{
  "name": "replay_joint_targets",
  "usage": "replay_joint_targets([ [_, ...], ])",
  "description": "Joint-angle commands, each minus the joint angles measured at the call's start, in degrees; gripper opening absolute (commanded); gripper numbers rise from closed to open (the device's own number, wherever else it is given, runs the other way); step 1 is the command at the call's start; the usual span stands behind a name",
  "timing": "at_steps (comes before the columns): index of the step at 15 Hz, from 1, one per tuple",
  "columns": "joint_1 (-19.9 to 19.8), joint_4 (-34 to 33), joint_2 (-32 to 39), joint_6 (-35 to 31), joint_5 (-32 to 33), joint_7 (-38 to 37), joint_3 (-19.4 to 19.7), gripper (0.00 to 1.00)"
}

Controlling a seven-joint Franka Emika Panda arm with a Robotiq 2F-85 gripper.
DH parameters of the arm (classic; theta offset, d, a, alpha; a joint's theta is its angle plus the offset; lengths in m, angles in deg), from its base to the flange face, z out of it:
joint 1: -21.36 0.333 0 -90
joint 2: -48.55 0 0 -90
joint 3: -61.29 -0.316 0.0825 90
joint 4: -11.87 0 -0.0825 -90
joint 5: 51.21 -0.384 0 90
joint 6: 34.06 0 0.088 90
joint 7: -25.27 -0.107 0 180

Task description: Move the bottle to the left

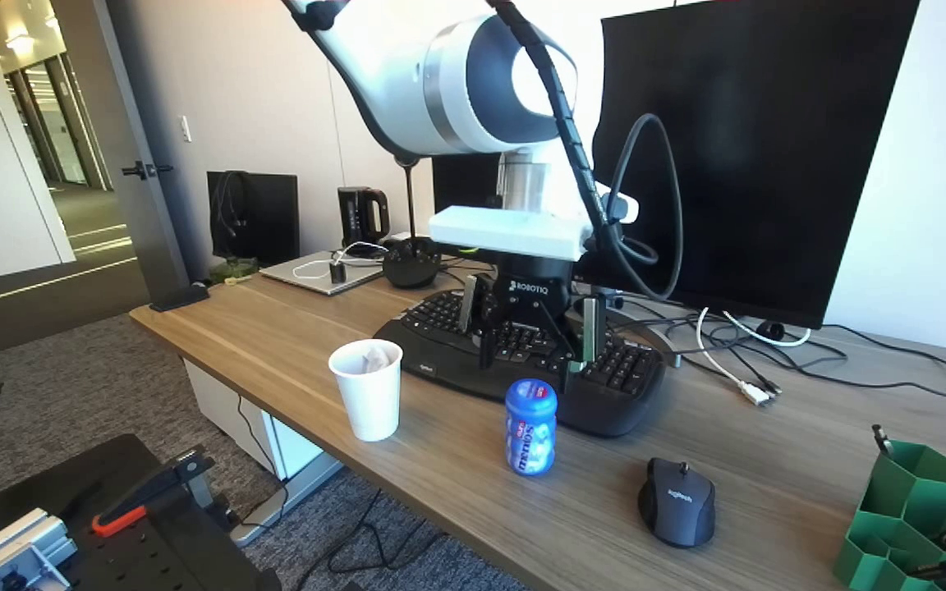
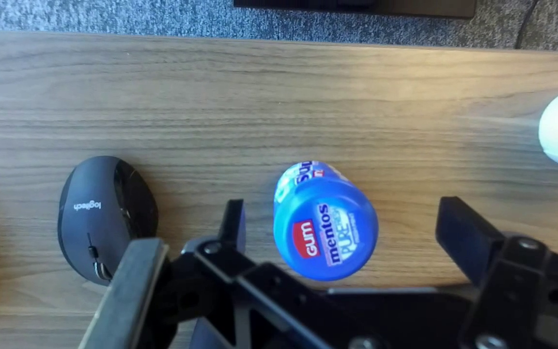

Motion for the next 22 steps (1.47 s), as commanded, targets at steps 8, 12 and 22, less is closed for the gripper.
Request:
replay_joint_targets([
  [8,-0.60,-2.40,2.40,-0.11,0.55,0.92,-0.32,1.00],
  [12,-0.36,-2.27,2.74,-0.47,1.32,0.65,-0.05,1.00],
  [22,-0.25,-2.17,3.36,-0.77,2.42,0.46,0.05,1.00],
])
